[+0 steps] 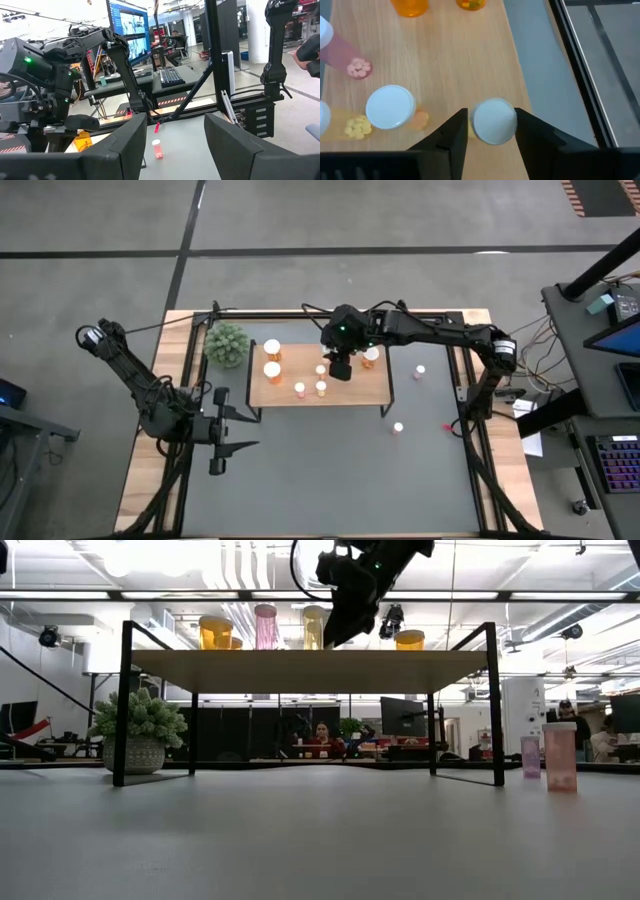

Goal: Pick and place medicine bottles onto shelf by color
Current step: Put the yellow pill bottle on the shelf aligned with the other yellow pill bottles, then put the pink pill bottle on the shelf

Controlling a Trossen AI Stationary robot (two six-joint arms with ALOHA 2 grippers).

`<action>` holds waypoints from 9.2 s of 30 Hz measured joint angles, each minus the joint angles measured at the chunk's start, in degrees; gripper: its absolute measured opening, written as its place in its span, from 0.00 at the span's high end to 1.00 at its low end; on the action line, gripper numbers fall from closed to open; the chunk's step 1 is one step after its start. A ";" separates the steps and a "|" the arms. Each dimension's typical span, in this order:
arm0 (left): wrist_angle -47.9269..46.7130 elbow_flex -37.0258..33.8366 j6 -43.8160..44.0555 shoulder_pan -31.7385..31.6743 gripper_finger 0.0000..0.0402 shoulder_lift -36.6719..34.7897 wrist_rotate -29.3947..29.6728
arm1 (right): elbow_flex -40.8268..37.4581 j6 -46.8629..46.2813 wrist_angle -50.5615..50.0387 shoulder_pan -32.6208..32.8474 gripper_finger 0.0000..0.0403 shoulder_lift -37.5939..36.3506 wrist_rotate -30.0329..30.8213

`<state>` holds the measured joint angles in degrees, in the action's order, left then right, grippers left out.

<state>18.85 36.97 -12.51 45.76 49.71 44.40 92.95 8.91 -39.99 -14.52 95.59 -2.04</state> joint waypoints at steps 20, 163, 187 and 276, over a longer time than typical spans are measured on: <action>0.06 0.01 0.03 0.00 0.55 0.00 -0.04 | 7.80 -1.28 -8.52 0.54 0.54 -0.52 0.09; 11.12 5.10 8.82 0.09 0.55 17.25 -1.04 | -53.13 -70.81 1.55 55.39 0.75 -18.25 43.91; 11.08 4.90 7.25 0.07 0.55 17.11 -1.05 | -38.20 -88.56 -15.61 54.73 0.76 -27.14 30.11; 34.80 14.92 -4.43 -4.08 0.34 38.08 -2.30 | -47.94 17.21 106.84 57.33 0.77 -1.60 45.22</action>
<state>53.66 51.89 -16.94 41.68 87.80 42.11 45.01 26.12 66.85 42.81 94.00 43.17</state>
